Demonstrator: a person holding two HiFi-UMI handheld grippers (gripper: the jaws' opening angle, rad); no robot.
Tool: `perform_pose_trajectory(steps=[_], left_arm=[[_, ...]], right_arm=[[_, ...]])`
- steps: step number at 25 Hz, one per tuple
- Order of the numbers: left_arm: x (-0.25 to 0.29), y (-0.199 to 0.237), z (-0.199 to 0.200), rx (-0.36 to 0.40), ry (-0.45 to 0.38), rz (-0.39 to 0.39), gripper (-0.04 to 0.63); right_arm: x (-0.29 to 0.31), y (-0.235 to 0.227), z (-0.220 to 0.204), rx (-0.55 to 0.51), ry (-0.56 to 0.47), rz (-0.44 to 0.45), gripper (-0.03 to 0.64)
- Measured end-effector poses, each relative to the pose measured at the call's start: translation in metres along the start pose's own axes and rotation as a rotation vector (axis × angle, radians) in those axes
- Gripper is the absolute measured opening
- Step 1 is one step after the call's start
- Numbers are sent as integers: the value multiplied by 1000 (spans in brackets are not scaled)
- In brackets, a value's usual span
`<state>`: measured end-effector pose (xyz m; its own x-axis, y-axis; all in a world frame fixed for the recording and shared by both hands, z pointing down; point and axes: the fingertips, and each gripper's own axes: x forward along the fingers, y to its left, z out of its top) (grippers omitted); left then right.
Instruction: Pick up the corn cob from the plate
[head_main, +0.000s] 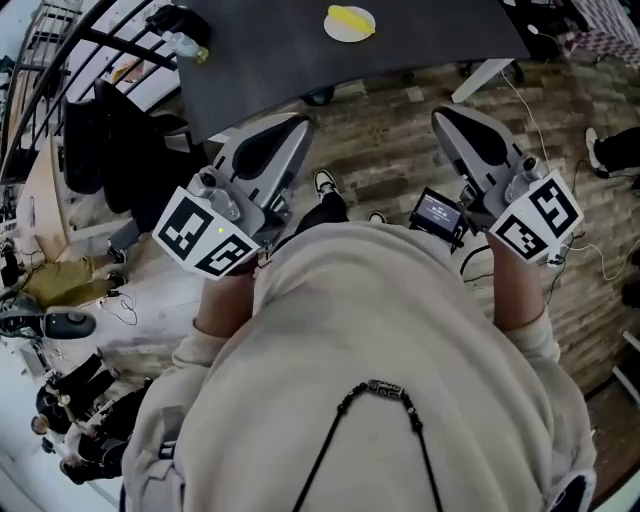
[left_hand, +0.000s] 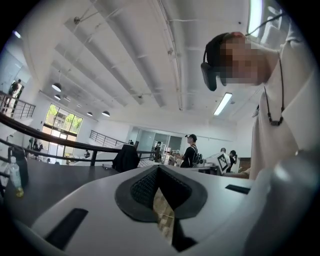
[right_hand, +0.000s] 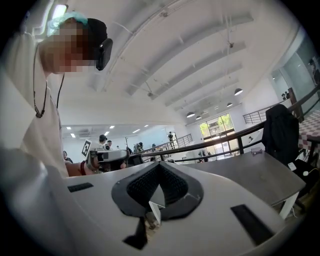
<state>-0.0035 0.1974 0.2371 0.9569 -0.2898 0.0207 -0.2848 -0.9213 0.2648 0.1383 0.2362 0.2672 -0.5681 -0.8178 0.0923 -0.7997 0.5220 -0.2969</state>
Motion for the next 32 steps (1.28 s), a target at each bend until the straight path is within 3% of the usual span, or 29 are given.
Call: perform_pose_trajectory(steps=[6,10,14,19,24,25,27,29,30,32], left_arm=[[18,26,-1,36,16,-69,2],[30,62,2,137,70,-85,2],[40,80,7,63,60,-179,3],[41,95,2,111,108,-353,2],[33,104,6,55,70,-446,2],[31,96,7,82,54,-482,2],[24,78,-1,219,59,-553,-3],[18,70,-13,301,98,-572,-3],[14,71,-16,289,108,-563,-3],[8,80,-19,183,105,-520,-3]], right_arm=[[3,-31,-3,8,-2,-145,14],[35,-58,16,12,-16,-229,14],[65,-59,23,15,-12,-240,14],[108,-51,29,-6,-23,-281,14],[118,-45,26,-12,32,-327,14],[117,-46,27,-6,33,-332,14],[119,-46,29,-1,40,-335,14],[128,-40,26,-1,62,-330,14],[135,-36,24,-1,77,-323,14],[145,-27,26,-7,115,-301,14]])
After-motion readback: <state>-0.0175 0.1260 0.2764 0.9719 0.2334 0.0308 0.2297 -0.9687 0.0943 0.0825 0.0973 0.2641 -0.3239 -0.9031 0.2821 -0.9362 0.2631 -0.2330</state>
